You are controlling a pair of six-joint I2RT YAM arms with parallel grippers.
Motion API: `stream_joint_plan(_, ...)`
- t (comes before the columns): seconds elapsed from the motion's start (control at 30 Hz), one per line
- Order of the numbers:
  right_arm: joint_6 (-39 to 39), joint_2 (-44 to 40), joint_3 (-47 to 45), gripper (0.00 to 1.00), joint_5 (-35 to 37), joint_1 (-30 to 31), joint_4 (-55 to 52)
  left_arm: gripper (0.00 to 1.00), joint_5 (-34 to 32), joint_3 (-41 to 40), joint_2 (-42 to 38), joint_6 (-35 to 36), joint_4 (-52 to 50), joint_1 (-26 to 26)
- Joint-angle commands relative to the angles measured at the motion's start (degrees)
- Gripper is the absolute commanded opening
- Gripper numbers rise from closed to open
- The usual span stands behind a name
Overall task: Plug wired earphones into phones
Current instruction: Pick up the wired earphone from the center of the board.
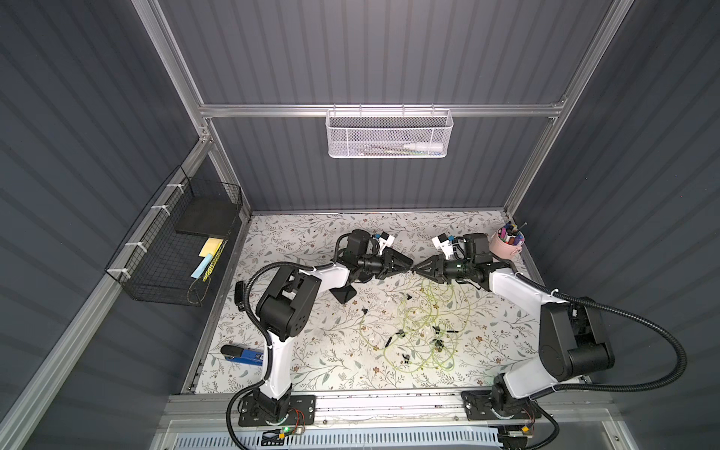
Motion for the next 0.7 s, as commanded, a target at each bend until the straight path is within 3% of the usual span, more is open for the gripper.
stream_joint_plan(0.0,-0.65,1.72,-0.34,0.38,-2.13,-0.77,2.11,0.0,2.16,1.19,1.3,-2.35,3.79,0.21)
stream_joint_plan(0.17,0.75,3.16,-0.54,0.39,-2.27,-0.77,4.38,0.0,1.7,1.2,1.45,-2.84,4.61,0.12)
stream_joint_plan(0.33,6.36,4.36,-1.98,0.17,-4.52,-0.77,12.41,0.0,1.79,0.41,1.51,-4.13,7.01,0.12)
stream_joint_plan(0.67,9.56,5.16,-2.63,0.18,-5.53,-0.77,16.32,0.0,1.61,0.4,1.77,-4.41,7.58,0.12)
